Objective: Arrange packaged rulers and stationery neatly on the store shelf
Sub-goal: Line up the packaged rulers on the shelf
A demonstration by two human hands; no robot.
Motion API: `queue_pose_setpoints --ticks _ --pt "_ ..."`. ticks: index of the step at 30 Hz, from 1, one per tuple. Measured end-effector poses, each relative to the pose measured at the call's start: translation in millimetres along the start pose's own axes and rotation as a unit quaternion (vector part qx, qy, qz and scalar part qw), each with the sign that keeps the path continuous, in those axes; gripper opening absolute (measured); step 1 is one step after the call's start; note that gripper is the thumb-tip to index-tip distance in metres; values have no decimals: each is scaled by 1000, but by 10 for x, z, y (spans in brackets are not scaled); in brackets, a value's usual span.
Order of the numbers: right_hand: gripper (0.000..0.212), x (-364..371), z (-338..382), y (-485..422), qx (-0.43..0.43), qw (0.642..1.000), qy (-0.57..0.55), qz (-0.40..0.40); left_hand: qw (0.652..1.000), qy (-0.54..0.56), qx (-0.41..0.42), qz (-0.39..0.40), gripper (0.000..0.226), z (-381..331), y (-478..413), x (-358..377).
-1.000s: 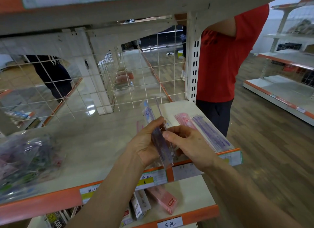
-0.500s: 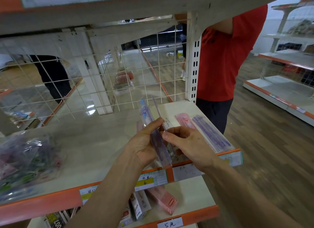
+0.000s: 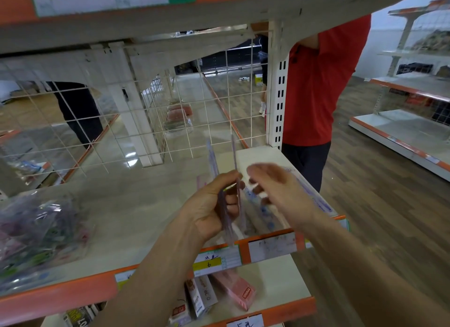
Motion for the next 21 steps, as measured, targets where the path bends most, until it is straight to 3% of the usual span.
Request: queue_pose_setpoints --ticks 3,7,17,21 --pt "34 -67 362 -163 -60 998 24 8 999 -35 -4 26 21 5 28 51" --pt "26 -14 595 -229 -106 990 83 41 998 -57 8 34 20 7 46 118" --pt "12 -60 590 -219 -136 986 92 29 999 -40 13 16 30 33 25 99" --pt "5 -124 544 -209 -128 988 87 11 996 -16 -7 85 37 45 63 185"
Point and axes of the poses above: each hand's wrist, its own y-axis away from the middle knuckle, its own x-axis out of the palm, z = x × y, the point moved 6 cm from there along -y, towards the middle knuckle, and after that the axes turned 8 degrees about -y, right-handed, at the moved point
